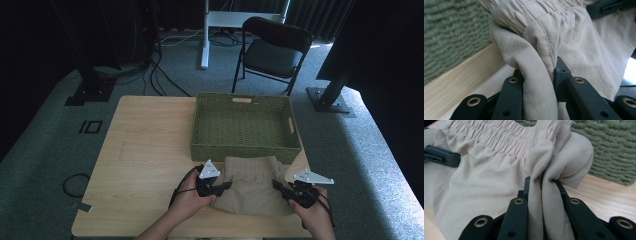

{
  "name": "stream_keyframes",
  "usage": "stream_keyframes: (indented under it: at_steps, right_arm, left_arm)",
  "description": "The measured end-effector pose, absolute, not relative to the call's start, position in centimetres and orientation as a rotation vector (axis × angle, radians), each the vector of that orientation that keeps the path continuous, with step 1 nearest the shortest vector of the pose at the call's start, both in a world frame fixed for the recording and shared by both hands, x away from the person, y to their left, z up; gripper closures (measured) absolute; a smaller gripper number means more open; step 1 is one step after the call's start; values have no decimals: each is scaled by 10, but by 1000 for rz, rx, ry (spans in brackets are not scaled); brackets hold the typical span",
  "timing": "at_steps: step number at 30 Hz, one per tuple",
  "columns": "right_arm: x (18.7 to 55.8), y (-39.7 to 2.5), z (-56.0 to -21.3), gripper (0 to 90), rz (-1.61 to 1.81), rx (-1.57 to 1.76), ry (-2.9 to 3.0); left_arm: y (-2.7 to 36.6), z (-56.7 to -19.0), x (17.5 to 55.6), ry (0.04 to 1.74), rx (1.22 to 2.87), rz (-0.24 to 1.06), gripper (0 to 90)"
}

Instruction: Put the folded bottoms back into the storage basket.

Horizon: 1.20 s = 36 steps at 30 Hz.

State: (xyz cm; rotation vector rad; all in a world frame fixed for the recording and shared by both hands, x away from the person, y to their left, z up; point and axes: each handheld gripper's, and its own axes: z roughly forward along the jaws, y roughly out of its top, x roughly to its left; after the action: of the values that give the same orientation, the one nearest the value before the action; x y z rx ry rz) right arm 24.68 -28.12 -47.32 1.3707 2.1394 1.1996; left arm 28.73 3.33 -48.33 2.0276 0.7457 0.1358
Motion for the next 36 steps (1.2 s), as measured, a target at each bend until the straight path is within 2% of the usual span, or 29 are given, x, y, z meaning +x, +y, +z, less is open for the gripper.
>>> stream_keyframes:
  at_steps: [13,36]
  right_arm:
    - [268,-277,-421,793,1273,1281,2078]
    - [323,-273,-371,794,1331,1250,2022]
  left_arm:
    - [43,-433,307,675,2002,223,753]
    - [51,-381,361,675,1916,265,755]
